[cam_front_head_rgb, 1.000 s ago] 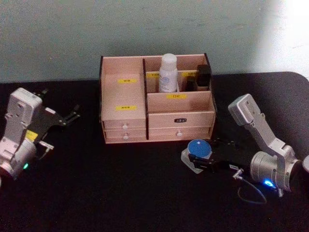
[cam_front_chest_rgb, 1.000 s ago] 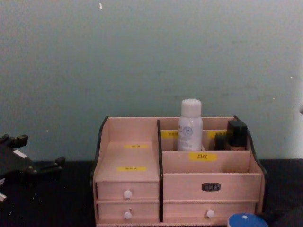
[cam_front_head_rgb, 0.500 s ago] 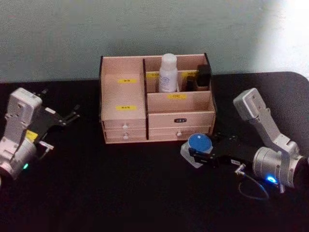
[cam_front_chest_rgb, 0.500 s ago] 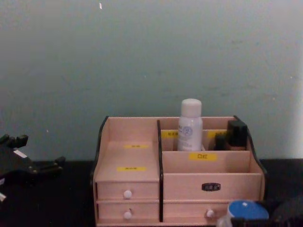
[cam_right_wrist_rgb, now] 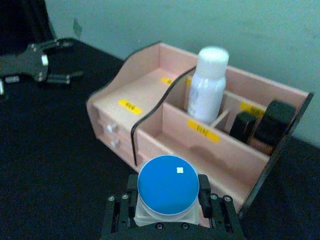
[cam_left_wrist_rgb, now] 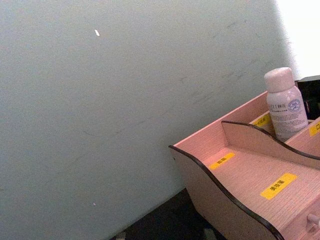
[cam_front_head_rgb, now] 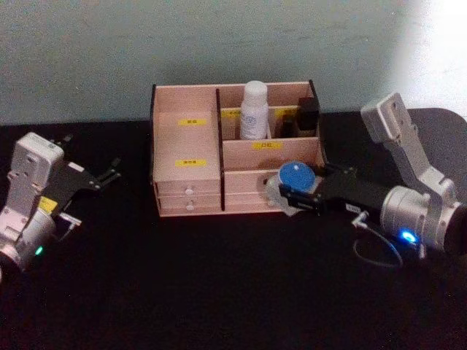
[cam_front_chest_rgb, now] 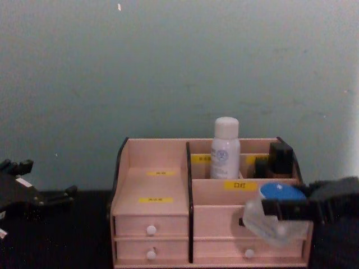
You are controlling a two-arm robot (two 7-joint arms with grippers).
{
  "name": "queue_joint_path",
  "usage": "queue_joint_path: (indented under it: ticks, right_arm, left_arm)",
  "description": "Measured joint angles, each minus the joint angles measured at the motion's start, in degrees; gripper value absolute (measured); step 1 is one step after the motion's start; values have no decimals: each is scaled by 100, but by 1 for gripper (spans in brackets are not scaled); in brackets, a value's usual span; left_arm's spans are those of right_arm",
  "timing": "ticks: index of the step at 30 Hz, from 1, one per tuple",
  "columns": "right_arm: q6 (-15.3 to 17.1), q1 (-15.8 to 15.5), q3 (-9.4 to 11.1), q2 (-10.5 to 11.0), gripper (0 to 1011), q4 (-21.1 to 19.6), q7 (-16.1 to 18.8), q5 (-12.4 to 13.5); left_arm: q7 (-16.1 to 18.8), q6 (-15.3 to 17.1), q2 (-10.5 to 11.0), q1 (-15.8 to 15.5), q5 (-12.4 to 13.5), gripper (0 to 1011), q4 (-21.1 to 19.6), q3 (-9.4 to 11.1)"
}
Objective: Pick up the facial cleanser and watermelon frost from the table and place them into the tiered storage box.
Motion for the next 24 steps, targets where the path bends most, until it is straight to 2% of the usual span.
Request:
queue_joint_path:
  ticks: [12,19,24]
  right_arm:
    - [0,614,-168,-305,717,259,-69,54]
    - [78,1082,-358,-557,717,618,-75,72]
    - [121,1489,-570,-832,717,1038,-129,-38]
  left_arm:
    - [0,0,0,0,0,1001,0,0]
    - [0,0,0,0,1,1001,0,0]
    - [0,0,0,0,0,1002,0,0]
